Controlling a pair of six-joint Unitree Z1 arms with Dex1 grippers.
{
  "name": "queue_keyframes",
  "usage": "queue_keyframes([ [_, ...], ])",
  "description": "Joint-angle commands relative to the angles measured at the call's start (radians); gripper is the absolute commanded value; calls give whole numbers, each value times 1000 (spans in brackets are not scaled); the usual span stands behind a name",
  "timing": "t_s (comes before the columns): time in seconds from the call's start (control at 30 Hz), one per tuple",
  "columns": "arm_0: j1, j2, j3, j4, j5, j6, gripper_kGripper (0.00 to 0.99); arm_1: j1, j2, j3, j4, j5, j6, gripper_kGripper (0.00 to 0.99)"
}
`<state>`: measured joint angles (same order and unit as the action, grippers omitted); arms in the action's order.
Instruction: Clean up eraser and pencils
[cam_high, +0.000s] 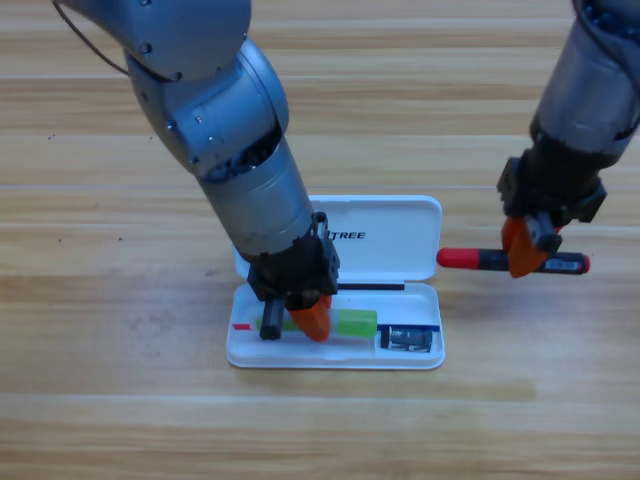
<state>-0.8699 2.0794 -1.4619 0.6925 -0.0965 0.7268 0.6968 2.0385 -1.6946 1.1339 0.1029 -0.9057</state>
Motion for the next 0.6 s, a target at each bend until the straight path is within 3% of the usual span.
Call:
queue_keyframes([
  [0.03,-9,48,0,12,-2,-18,0,50,86,-27,21,20,14,0],
  [0.17,-4,44,2,28,3,-17,0,58,108,-48,24,20,24,0],
  [0.2,-1,42,2,33,3,-17,156,61,112,-51,26,18,25,0],
  [0.27,0,39,2,42,9,-21,703,64,117,-57,27,20,28,0],
  [0.3,0,36,3,44,11,-23,885,66,120,-59,29,20,30,0],
  [0.33,0,34,6,44,11,-23,951,67,120,-60,29,18,30,0],
  [0.6,2,14,5,58,20,-23,990,79,126,-76,30,20,41,0],
])
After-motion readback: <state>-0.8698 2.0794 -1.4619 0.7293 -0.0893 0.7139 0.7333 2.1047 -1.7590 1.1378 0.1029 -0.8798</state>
